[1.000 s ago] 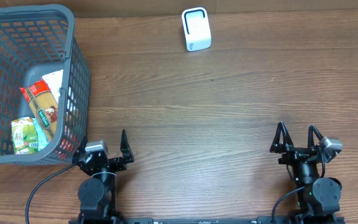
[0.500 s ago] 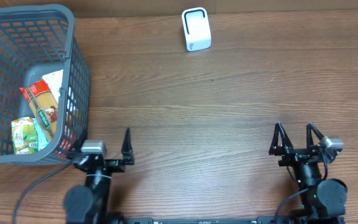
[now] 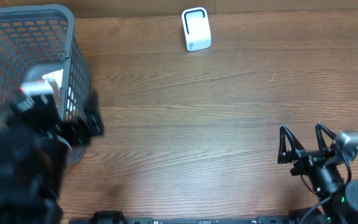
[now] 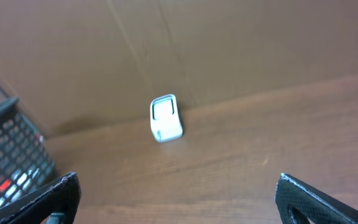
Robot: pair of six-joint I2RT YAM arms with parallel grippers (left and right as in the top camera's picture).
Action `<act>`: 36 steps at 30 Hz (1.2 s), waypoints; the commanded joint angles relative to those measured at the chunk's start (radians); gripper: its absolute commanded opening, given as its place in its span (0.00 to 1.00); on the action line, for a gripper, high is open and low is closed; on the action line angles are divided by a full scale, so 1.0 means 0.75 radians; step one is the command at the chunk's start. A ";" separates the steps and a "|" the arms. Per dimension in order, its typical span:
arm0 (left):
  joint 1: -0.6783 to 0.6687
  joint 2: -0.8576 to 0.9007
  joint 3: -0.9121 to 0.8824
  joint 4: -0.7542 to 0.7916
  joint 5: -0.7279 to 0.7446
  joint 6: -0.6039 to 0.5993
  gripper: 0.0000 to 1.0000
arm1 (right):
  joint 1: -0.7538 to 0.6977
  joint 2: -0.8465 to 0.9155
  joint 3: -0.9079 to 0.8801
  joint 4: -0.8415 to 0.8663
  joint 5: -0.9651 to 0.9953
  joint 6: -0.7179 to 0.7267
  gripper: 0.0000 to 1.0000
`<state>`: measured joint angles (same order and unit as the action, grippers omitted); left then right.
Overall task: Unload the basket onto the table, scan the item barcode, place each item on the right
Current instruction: 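Reach the left gripper into the basket and grasp the spaghetti pack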
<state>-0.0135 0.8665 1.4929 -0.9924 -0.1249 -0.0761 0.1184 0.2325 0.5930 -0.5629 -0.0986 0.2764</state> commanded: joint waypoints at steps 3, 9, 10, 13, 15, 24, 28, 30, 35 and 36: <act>0.193 0.310 0.458 -0.231 -0.084 -0.005 1.00 | -0.003 0.322 0.216 -0.135 -0.122 -0.032 1.00; 0.603 0.473 0.525 -0.439 0.157 -0.031 1.00 | -0.003 0.658 0.330 -0.243 -0.141 -0.031 1.00; 0.680 0.506 0.525 -0.460 0.201 -0.037 1.00 | -0.003 0.691 0.332 -0.241 -0.141 -0.031 1.00; 0.971 0.673 0.525 -0.532 0.506 -0.039 1.00 | -0.003 0.843 0.333 -0.240 -0.140 -0.031 1.00; 1.080 0.811 0.525 -0.536 0.666 -0.039 1.00 | -0.003 0.928 0.333 -0.240 -0.140 -0.031 1.00; 1.070 1.193 0.525 -0.521 0.739 0.077 0.80 | -0.003 1.114 0.333 -0.241 -0.140 -0.031 1.00; 0.976 1.250 0.525 -0.496 0.527 0.019 0.75 | -0.003 1.144 0.333 -0.240 -0.140 -0.031 1.00; 0.919 1.258 0.523 -0.489 0.406 -0.020 0.75 | -0.003 1.152 0.333 -0.240 -0.140 -0.031 1.00; 0.747 1.259 0.448 -0.433 0.069 -0.211 0.77 | -0.003 1.180 0.333 -0.241 -0.140 -0.031 1.00; 0.733 1.259 0.423 -0.419 0.039 -0.232 0.77 | -0.003 1.183 0.333 -0.241 -0.140 -0.030 1.00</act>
<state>0.5861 1.8107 1.8633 -1.3293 0.1009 -0.1387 0.1184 1.1099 0.8154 -0.7490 -0.1959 0.2684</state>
